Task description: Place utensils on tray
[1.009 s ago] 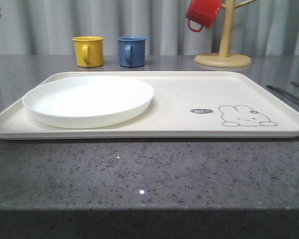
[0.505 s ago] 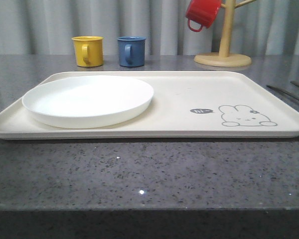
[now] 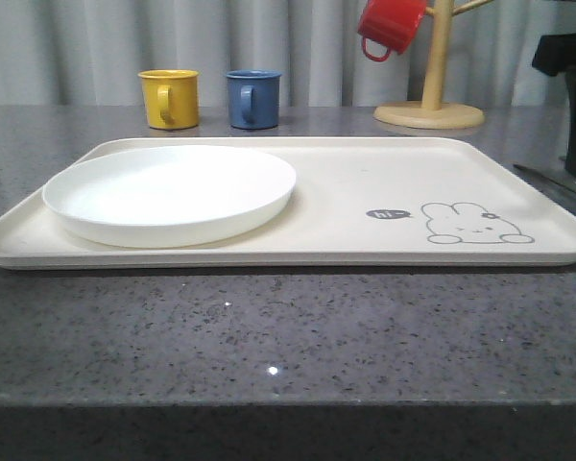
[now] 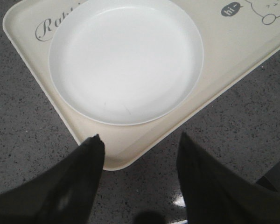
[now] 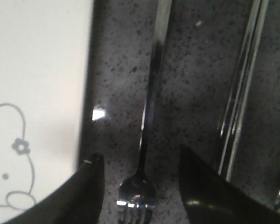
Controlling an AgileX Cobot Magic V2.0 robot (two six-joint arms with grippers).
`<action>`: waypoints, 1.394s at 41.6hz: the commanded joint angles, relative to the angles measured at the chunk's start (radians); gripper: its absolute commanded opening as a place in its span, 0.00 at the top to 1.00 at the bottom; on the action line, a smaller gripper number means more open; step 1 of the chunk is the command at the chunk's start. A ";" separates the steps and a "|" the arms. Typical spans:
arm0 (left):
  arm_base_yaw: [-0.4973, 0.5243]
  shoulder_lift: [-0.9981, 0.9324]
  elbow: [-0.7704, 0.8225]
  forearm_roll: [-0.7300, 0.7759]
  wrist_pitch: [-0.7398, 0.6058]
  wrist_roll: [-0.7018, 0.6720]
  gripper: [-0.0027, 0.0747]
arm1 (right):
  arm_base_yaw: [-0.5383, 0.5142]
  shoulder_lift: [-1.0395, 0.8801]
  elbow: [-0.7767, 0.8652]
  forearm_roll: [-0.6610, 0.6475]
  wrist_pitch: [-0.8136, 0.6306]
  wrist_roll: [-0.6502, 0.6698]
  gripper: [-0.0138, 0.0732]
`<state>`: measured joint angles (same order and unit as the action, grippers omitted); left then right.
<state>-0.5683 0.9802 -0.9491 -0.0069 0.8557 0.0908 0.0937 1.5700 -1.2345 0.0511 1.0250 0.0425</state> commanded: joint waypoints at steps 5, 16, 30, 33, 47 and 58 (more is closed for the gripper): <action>-0.007 -0.008 -0.024 0.000 -0.064 -0.009 0.49 | -0.005 0.042 -0.086 -0.030 -0.019 0.028 0.39; -0.007 -0.008 -0.024 0.000 -0.064 -0.009 0.49 | -0.005 0.077 -0.105 -0.030 -0.014 0.028 0.56; -0.007 -0.008 -0.024 0.000 -0.065 -0.009 0.49 | -0.005 0.087 -0.105 -0.030 -0.019 0.028 0.60; -0.007 -0.008 -0.024 0.000 -0.065 -0.009 0.49 | -0.005 0.087 -0.105 -0.030 -0.019 0.028 0.60; -0.007 -0.008 -0.024 0.000 -0.065 -0.009 0.49 | -0.005 0.087 -0.105 -0.030 -0.031 0.027 0.60; -0.007 -0.008 -0.024 0.000 -0.065 -0.009 0.49 | -0.005 0.088 -0.105 -0.029 -0.011 0.027 0.73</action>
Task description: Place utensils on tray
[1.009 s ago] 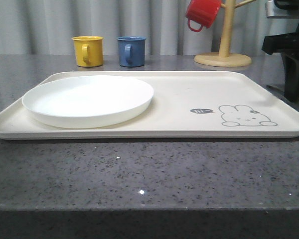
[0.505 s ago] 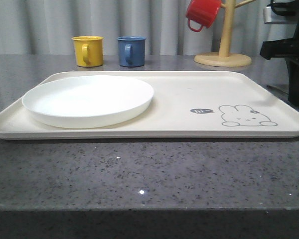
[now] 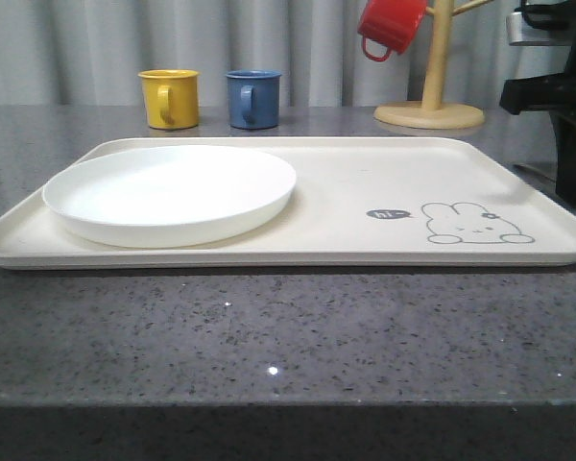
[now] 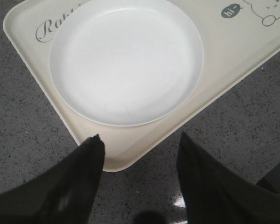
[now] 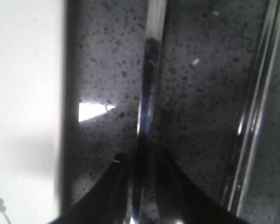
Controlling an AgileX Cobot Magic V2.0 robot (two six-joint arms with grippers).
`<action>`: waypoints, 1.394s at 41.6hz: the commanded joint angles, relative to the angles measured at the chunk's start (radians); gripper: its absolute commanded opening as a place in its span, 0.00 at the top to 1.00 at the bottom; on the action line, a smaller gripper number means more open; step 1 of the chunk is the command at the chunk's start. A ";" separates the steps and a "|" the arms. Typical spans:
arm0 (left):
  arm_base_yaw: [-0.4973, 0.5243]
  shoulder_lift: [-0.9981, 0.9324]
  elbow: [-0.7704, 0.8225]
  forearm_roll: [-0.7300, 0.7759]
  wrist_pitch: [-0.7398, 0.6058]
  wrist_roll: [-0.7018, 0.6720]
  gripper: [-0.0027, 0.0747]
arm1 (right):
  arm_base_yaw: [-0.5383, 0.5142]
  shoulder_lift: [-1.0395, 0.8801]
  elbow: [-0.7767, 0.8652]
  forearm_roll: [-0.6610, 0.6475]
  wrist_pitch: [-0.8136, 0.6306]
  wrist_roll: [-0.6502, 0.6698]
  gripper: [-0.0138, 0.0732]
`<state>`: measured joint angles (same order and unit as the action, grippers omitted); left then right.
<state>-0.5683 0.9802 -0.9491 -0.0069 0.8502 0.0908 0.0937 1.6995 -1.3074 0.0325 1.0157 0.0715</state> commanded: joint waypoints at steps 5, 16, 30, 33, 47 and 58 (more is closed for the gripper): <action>-0.007 -0.008 -0.024 0.000 -0.060 -0.009 0.49 | -0.005 -0.040 -0.032 -0.010 0.010 -0.003 0.78; -0.007 -0.008 -0.024 0.000 -0.060 -0.009 0.49 | -0.005 -0.060 -0.033 -0.011 0.008 -0.003 0.78; -0.007 -0.008 -0.024 0.000 -0.060 -0.009 0.49 | 0.117 -0.181 -0.095 0.009 0.081 -0.041 0.78; -0.007 -0.008 -0.024 0.000 -0.060 -0.009 0.49 | 0.183 -0.177 -0.135 0.009 0.112 -0.041 0.78; -0.007 -0.008 -0.024 0.000 -0.060 -0.009 0.49 | 0.374 -0.012 -0.295 0.008 0.188 0.098 0.78; -0.007 -0.008 -0.024 0.000 -0.064 -0.009 0.49 | 0.374 0.078 -0.313 0.024 0.080 0.406 0.78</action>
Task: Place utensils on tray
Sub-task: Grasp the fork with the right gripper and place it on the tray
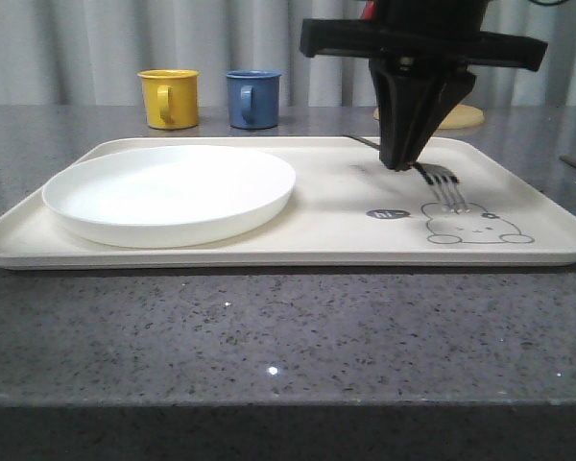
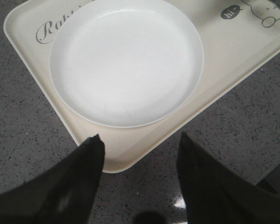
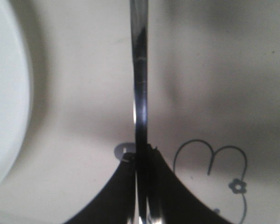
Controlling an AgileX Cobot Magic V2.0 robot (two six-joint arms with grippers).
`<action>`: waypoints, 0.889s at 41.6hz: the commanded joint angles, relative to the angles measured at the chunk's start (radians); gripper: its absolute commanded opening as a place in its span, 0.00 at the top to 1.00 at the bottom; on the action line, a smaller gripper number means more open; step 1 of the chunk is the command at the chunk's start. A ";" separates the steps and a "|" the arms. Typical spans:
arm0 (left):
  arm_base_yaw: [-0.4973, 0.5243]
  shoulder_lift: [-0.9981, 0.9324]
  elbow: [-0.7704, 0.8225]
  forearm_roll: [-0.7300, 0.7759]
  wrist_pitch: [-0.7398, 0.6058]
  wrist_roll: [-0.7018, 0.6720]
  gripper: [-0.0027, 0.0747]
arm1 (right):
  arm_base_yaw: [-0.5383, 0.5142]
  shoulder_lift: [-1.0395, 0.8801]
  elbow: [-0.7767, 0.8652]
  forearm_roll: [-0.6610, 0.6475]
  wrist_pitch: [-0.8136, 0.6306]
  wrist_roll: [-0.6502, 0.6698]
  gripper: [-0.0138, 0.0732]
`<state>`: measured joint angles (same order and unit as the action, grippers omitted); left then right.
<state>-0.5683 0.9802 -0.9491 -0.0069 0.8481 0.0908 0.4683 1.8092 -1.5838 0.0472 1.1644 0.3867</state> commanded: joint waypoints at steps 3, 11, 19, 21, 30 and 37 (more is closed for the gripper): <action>-0.007 -0.008 -0.024 0.000 -0.062 -0.009 0.49 | -0.001 -0.020 -0.037 0.031 -0.103 0.107 0.78; -0.007 -0.008 -0.024 0.000 -0.076 -0.009 0.49 | -0.001 0.012 -0.037 0.065 -0.139 0.108 0.77; -0.007 -0.008 -0.024 0.000 -0.085 -0.009 0.49 | -0.001 0.026 -0.037 0.071 -0.140 0.111 0.76; -0.007 -0.008 -0.024 0.007 -0.085 -0.009 0.49 | -0.001 0.025 -0.037 0.069 -0.140 0.111 0.72; -0.007 -0.008 -0.024 0.007 -0.085 -0.009 0.49 | -0.001 0.005 -0.037 0.041 -0.133 0.080 0.50; -0.007 -0.008 -0.024 0.007 -0.083 -0.009 0.49 | -0.003 -0.094 -0.037 -0.061 -0.087 -0.074 0.51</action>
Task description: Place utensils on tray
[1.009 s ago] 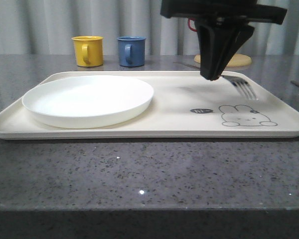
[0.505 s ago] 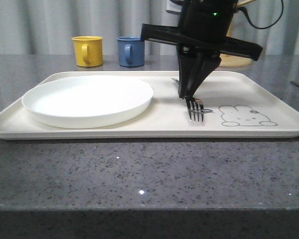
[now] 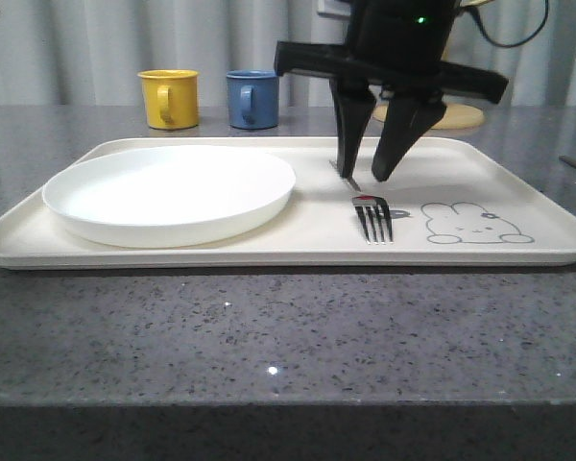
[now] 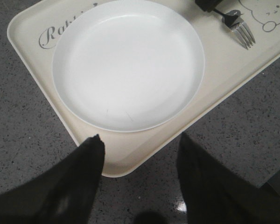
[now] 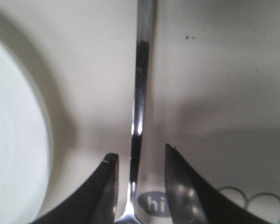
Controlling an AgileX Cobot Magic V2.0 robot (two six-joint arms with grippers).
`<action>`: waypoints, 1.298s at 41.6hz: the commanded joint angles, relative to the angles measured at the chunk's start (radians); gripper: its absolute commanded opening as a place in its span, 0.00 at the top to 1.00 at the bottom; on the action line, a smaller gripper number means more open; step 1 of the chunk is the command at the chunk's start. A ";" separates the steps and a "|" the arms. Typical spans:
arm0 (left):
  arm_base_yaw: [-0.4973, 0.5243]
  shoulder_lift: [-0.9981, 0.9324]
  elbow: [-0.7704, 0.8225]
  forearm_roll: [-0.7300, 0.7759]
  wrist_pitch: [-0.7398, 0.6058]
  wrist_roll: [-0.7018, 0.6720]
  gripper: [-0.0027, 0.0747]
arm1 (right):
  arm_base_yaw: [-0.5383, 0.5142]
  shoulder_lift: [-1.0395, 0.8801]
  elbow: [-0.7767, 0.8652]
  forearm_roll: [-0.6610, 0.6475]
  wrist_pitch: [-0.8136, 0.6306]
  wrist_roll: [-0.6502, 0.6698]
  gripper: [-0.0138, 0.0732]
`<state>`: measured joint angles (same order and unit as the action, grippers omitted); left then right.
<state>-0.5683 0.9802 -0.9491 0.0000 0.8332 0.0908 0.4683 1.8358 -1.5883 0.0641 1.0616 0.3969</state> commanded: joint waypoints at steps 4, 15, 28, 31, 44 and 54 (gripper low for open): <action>-0.007 -0.008 -0.024 0.000 -0.068 -0.009 0.49 | -0.011 -0.188 -0.021 -0.203 0.073 -0.094 0.51; -0.007 -0.008 -0.024 0.000 -0.065 -0.009 0.49 | -0.181 -0.355 0.156 -0.298 0.094 -0.159 0.51; -0.007 -0.008 -0.024 0.000 -0.065 -0.009 0.49 | -0.460 -0.371 0.317 -0.124 0.029 -0.326 0.51; -0.007 -0.008 -0.024 0.000 -0.066 -0.009 0.49 | -0.495 -0.356 0.322 -0.073 0.021 -0.350 0.51; -0.007 -0.008 -0.024 0.000 -0.070 -0.009 0.49 | -0.521 -0.264 0.321 -0.018 -0.044 -0.364 0.51; -0.007 -0.008 -0.024 0.000 -0.070 -0.009 0.49 | -0.521 -0.222 0.321 -0.007 -0.092 -0.364 0.51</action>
<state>-0.5683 0.9802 -0.9491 0.0000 0.8332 0.0908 -0.0451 1.6411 -1.2444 0.0523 1.0021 0.0460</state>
